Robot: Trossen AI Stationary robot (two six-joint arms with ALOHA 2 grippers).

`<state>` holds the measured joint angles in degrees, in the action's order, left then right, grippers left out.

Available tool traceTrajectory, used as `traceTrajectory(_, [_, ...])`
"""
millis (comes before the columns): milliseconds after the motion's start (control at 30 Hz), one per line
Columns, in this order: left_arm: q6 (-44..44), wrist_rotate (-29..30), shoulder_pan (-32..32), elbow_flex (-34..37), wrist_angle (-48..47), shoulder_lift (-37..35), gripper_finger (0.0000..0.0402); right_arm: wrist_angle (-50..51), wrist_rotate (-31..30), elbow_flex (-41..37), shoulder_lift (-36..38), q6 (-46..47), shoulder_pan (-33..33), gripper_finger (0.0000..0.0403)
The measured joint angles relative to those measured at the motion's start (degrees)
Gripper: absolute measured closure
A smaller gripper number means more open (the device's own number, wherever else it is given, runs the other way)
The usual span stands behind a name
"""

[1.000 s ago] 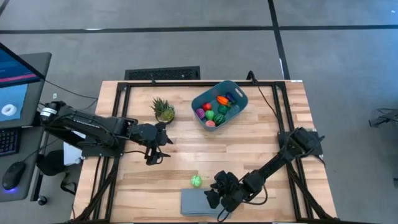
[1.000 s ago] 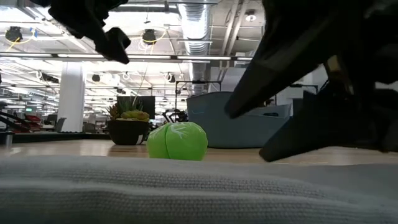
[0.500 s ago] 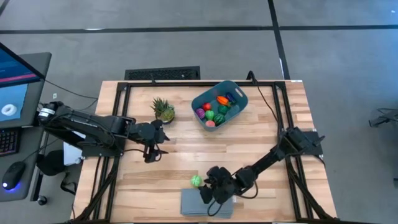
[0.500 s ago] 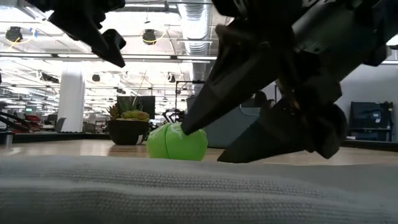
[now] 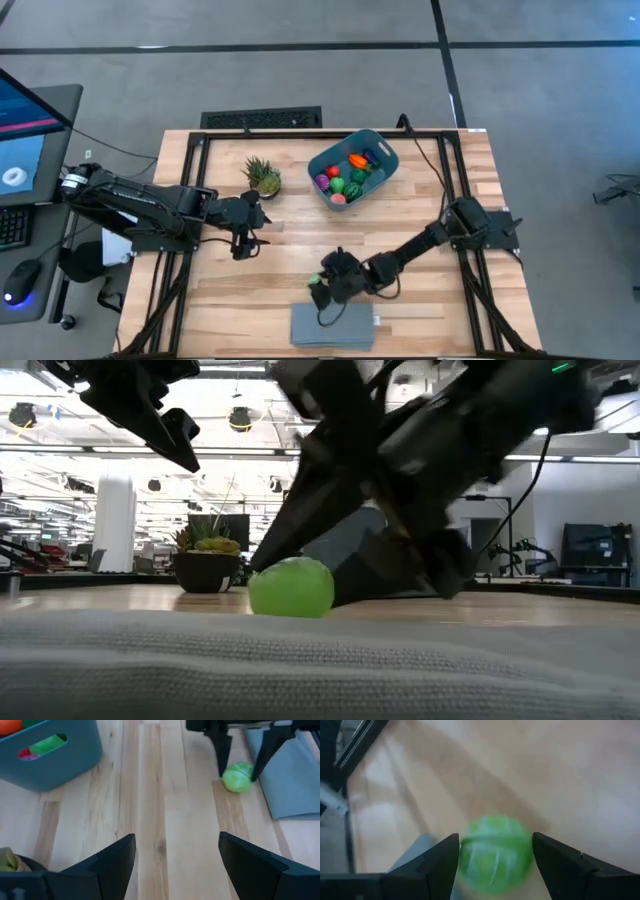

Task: Pick and placing Produce into tupperware
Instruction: Put the cabbage into the bin

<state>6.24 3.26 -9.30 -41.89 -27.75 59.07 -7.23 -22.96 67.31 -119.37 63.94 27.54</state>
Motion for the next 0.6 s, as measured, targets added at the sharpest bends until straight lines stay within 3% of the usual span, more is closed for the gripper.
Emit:
traceTrajectory(367, [0.23, 0.47, 0.02, 0.00, -1.66, 0.00, 0.0127, -0.94, 1.36, 0.00, 0.00, -2.94, -6.70, 0.0142])
traceTrajectory(600, [0.58, 0.47, 0.02, 0.00, -3.66, 0.01, 0.0127, -0.41, -0.31, 0.00, 0.09, -2.27, -3.35, 0.0148])
